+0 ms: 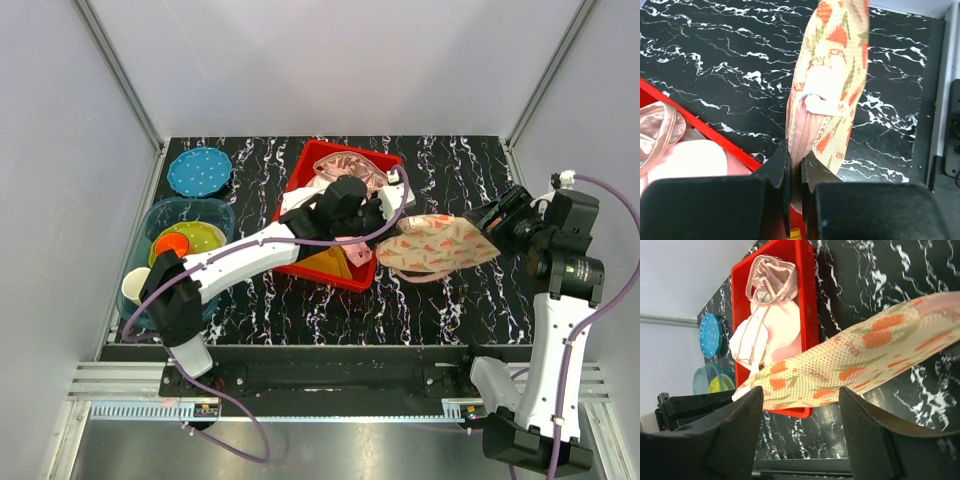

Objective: Unzip the laundry bag and remove the bra

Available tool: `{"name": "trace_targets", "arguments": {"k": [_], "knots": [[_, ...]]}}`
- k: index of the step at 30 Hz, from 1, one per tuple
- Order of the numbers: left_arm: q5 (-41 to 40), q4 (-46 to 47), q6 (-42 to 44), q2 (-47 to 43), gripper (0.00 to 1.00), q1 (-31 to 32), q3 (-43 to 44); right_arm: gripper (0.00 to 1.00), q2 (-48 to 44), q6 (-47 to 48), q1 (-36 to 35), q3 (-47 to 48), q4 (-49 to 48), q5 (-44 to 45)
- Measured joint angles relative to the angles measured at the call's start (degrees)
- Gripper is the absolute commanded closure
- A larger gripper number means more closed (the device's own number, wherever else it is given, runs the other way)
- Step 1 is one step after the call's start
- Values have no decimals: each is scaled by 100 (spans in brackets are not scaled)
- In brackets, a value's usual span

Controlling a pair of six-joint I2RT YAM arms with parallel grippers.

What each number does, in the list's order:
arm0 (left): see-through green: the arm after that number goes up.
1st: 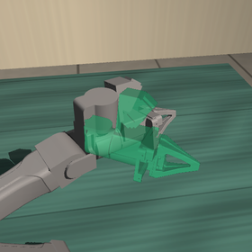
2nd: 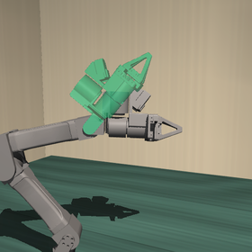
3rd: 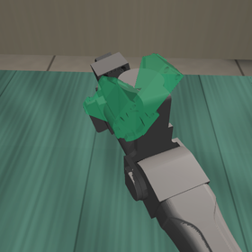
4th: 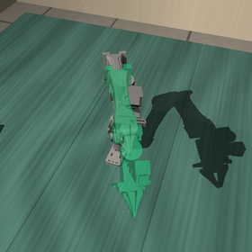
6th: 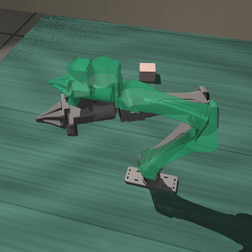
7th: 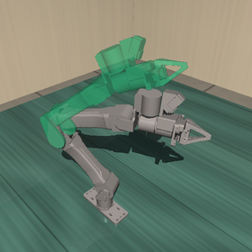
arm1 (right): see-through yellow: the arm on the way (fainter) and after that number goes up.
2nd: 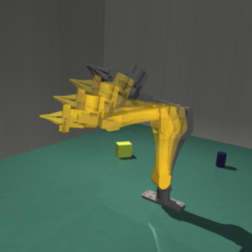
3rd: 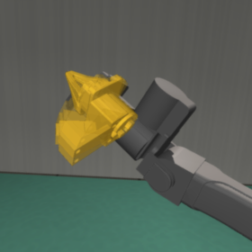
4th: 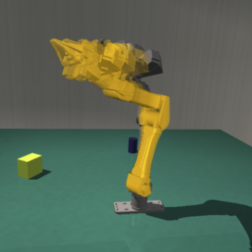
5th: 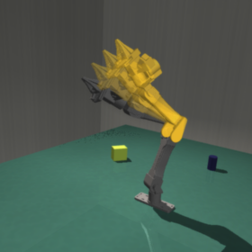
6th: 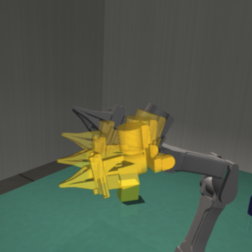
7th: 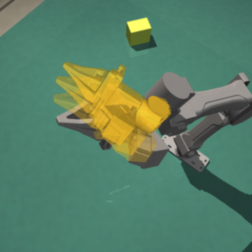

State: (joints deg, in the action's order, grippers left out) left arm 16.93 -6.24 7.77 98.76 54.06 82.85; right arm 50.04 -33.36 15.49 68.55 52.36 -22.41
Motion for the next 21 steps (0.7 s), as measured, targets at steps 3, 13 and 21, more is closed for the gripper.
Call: {"name": "trace_targets", "arguments": {"k": [3, 13, 21], "knots": [[282, -186, 160, -179, 100, -15, 0, 38, 22, 483, 0, 275, -35, -114], [1029, -1600, 1320, -317, 100, -76, 2, 27, -262, 1665, -389, -474, -1488, -1421], [1213, -2667, 1847, -531, 100, -442, 302, 25, -431, 2583, -1005, -892, -1740, -2391]]}}
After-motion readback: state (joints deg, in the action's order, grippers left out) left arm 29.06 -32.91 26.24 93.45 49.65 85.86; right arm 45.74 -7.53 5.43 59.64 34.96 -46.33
